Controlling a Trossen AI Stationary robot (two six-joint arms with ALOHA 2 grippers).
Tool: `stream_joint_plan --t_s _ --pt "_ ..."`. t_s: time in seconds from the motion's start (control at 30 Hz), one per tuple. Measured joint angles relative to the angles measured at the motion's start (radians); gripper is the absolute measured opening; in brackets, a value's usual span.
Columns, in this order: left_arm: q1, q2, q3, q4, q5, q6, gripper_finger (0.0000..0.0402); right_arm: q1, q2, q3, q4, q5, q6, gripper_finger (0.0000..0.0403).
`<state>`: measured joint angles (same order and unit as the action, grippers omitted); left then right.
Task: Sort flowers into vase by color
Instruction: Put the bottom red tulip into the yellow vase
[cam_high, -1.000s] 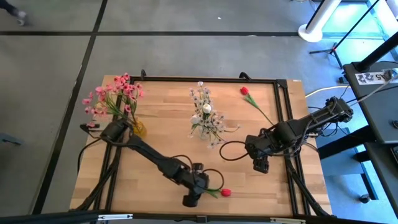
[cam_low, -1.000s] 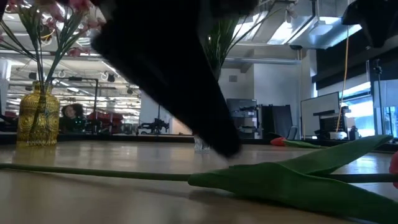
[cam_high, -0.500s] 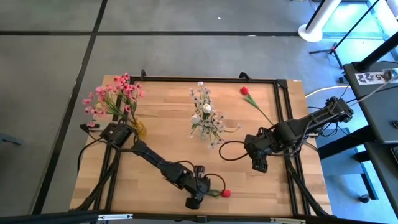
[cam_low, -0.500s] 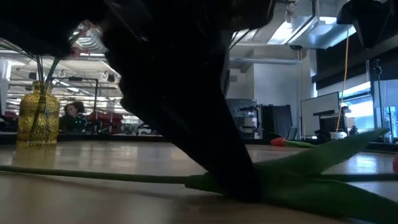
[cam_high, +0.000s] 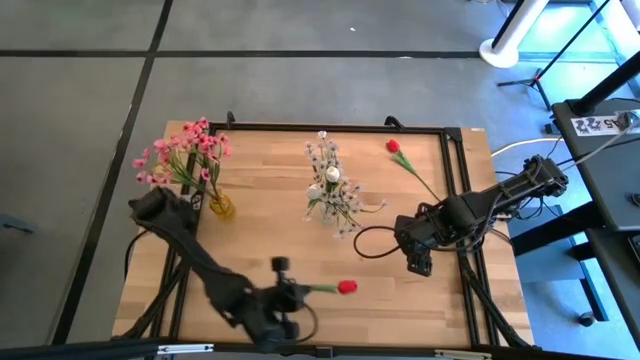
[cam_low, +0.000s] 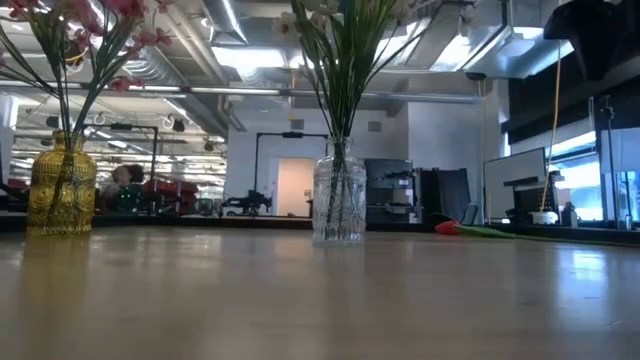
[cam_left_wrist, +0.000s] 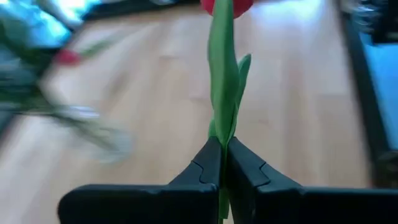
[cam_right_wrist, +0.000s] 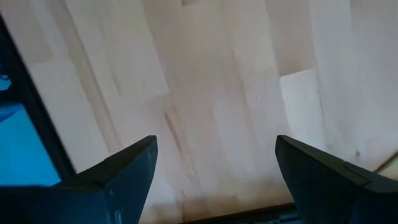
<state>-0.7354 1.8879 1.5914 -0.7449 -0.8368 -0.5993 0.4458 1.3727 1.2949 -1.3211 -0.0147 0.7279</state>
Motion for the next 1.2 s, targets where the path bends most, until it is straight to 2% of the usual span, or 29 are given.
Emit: stream_joint_plan --t_s 0.27,0.47,0.57,0.73,0.93,1.2 --pt "-0.08 -0.187 -0.001 -0.457 -0.421 -0.256 0.0004 -0.001 0.0 0.0 0.064 0.031 0.048 0.0326" --pt "-0.091 -0.266 -0.002 -0.799 -0.623 -0.447 0.0006 -0.001 0.0 0.0 0.074 0.031 0.134 0.0326" --pt "-0.086 -0.324 -0.069 -0.812 -0.718 -0.504 0.0006 -0.001 0.0 0.0 0.075 0.031 0.186 0.0326" --pt "-0.062 -0.457 -0.252 -0.825 -0.735 -0.594 0.0007 -0.001 0.0 0.0 0.085 0.034 0.258 0.0326" --pt "-0.06 -0.593 -0.43 -0.821 -0.735 -0.597 0.0007 -0.001 0.0 0.0 0.094 0.096 0.274 0.0326" --pt "-0.073 -0.64 -0.573 -0.788 -0.733 -0.73 0.0007 -0.003 0.0 0.0 0.088 0.19 0.27 0.0326"
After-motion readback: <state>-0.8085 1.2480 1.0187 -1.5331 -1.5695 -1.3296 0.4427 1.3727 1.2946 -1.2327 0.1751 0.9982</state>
